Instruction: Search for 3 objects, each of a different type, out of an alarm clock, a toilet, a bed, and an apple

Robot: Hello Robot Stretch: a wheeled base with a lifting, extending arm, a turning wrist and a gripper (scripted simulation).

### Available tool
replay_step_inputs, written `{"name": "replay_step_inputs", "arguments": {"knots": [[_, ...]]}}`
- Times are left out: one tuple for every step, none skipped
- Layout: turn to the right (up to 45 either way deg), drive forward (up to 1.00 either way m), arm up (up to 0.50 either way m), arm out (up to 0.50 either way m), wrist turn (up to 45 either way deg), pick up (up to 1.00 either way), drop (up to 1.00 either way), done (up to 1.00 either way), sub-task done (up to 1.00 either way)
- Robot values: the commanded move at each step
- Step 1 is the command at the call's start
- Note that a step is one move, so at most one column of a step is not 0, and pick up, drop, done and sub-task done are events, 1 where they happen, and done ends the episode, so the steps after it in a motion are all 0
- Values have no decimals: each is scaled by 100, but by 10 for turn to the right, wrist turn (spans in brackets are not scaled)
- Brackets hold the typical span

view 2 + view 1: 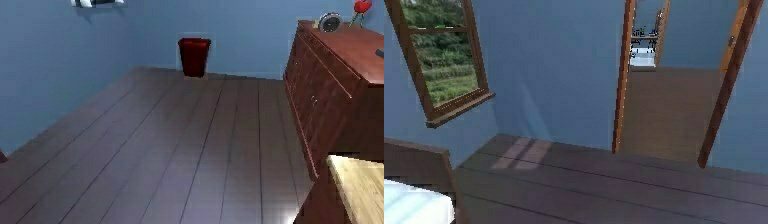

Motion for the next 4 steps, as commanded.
{"name": "replay_step_inputs", "arguments": {"knots": [[270, 0, 0, 0, 0, 0, 0, 0, 0], [0, 100, 0, 0, 0, 0, 0, 0, 0], [0, 100, 0, 0, 0, 0, 0, 0, 0], [90, 0, 0, 0, 0, 0, 0, 0, 0]]}}
